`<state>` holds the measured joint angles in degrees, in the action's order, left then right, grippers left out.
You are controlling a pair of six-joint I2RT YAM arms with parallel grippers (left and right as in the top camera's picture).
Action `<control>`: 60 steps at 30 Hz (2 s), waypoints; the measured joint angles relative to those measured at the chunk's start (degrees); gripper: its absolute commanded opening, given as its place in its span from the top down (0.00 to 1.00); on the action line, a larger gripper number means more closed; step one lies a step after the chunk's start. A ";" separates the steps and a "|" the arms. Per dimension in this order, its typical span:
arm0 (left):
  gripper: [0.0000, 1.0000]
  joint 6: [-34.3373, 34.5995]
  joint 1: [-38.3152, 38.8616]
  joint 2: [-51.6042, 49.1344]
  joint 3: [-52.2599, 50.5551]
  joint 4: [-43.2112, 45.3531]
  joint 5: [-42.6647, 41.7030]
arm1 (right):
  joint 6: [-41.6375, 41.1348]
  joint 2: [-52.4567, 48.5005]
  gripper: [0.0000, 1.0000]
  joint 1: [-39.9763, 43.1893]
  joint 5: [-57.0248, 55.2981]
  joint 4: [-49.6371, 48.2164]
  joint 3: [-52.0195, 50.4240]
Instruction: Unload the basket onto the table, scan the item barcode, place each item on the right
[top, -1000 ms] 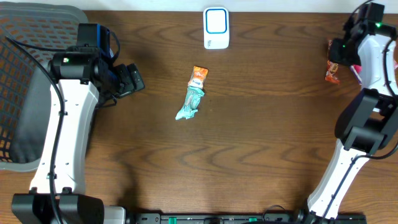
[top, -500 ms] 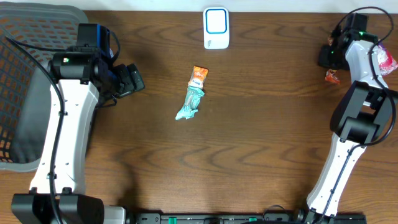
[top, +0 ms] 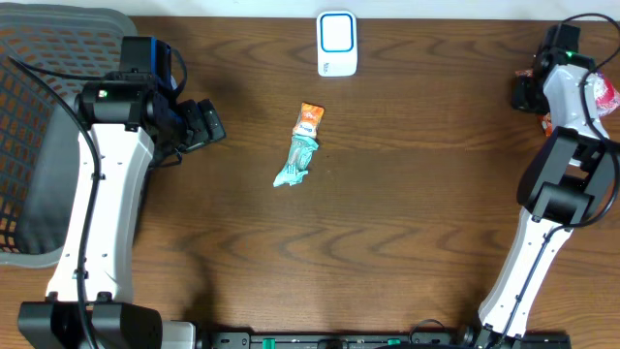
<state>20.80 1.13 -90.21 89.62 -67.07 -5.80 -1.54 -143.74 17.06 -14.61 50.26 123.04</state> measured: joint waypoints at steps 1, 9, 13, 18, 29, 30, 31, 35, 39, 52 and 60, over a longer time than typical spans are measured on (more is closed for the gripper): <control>0.02 -0.02 0.00 0.00 0.00 0.00 0.00 | -0.31 0.39 0.84 -0.72 -0.09 0.09 0.00; 0.02 0.00 0.00 0.00 0.00 0.00 0.00 | -0.85 10.88 0.38 -8.61 11.34 1.51 0.02; 0.02 -0.02 0.00 0.00 0.00 0.00 0.00 | -1.16 15.19 0.23 -13.51 26.67 6.36 1.03; 0.02 0.00 0.00 0.00 0.00 -0.02 0.00 | -1.09 14.58 0.01 -21.73 42.12 13.40 0.92; 0.02 0.00 0.00 0.00 0.00 0.00 0.00 | -6.88 12.33 0.01 -38.75 42.80 14.60 0.85; 0.02 0.00 0.00 0.00 0.00 -0.02 0.00 | -7.45 12.33 0.01 -39.95 42.51 14.62 0.85; 0.02 -0.02 0.00 0.00 0.00 -0.02 0.00 | -7.85 12.33 0.01 -41.24 42.16 14.75 0.85; 0.02 -0.02 0.00 0.00 0.00 -0.02 0.00 | -9.01 12.33 0.01 -45.31 39.60 14.82 0.85; 0.02 -0.02 0.00 0.00 0.00 -0.02 0.00 | -11.04 12.33 0.01 -48.13 36.11 14.86 0.85; 0.02 -0.02 0.00 0.00 0.00 -0.02 0.00 | -13.81 12.33 0.01 -50.25 28.28 13.60 0.85; 0.02 -0.02 0.00 0.00 0.00 -0.02 0.00 | -22.16 11.61 0.06 -50.25 19.80 11.89 0.85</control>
<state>20.78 1.13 -90.21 89.62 -67.09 -5.80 -23.70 -132.14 -33.19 5.19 62.15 123.90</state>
